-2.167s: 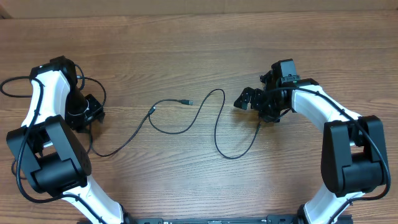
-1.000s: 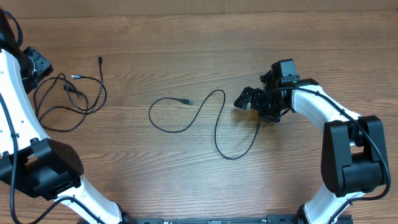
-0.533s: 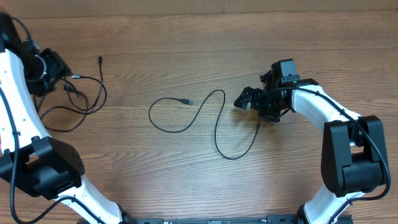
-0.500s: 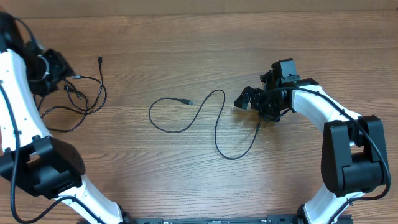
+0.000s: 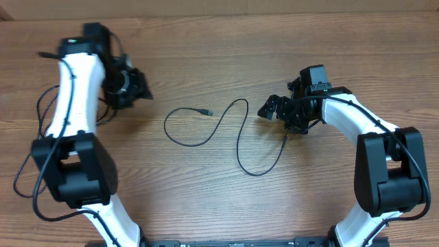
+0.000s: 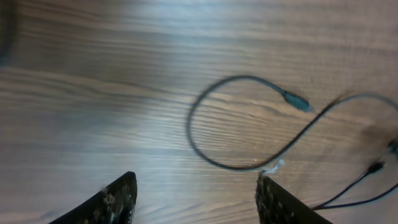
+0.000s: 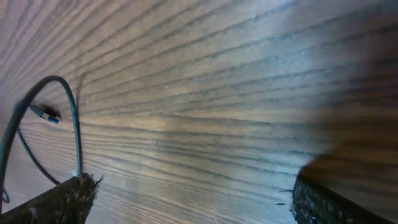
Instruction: Untangle cables
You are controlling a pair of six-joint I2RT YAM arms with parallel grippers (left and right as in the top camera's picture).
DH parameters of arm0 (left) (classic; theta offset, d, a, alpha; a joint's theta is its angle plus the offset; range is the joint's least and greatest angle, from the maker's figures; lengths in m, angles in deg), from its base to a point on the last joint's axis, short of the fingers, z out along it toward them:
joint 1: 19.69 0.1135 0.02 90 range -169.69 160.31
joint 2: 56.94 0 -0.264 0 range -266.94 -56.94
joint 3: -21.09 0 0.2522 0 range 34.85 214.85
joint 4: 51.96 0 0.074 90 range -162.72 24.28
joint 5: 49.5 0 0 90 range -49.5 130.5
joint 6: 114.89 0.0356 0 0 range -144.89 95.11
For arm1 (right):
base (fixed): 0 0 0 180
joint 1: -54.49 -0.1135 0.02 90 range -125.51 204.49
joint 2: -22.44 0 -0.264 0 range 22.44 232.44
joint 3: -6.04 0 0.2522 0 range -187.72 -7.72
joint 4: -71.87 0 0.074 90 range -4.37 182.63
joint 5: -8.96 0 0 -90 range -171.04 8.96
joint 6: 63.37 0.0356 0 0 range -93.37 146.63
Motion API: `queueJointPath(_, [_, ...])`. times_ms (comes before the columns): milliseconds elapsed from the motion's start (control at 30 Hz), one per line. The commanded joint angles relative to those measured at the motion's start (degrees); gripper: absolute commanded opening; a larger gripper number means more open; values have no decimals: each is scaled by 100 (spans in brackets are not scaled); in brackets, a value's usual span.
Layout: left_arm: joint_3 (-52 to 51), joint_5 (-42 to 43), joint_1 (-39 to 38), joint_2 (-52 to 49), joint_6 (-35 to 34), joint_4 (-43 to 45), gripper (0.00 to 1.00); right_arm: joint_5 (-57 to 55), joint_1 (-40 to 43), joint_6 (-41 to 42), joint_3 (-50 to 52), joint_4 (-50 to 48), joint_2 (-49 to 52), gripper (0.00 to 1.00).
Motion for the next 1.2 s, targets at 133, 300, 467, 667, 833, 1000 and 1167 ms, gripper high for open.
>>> queueJointPath(133, [-695,85,-1062,4,-264,638,63,-7,590,44,66,-107,70,100])
queueJointPath(300, [-1121,-11,-1661,4,-282,1425,63,-7,1360,39,66,-90,70,100])
queueJointPath(467, [-1445,-238,-2133,2,-505,2192,46,-9,1993,17,66,2,70,100])
queueJointPath(667, [-1676,-1110,-2483,2,-1469,2800,48,-9,2380,17,66,-9,70,100])
queueJointPath(833, [-2004,-1969,-2632,2,-2542,3327,41,-9,2417,17,66,-7,70,100])
queueJointPath(1000, [-2391,-1978,-2638,2,-2835,3862,47,-9,2417,17,66,-7,70,100])
queueJointPath(1167, [-2903,-1976,-2658,2,-2837,4572,46,-9,2417,17,66,-7,70,100])
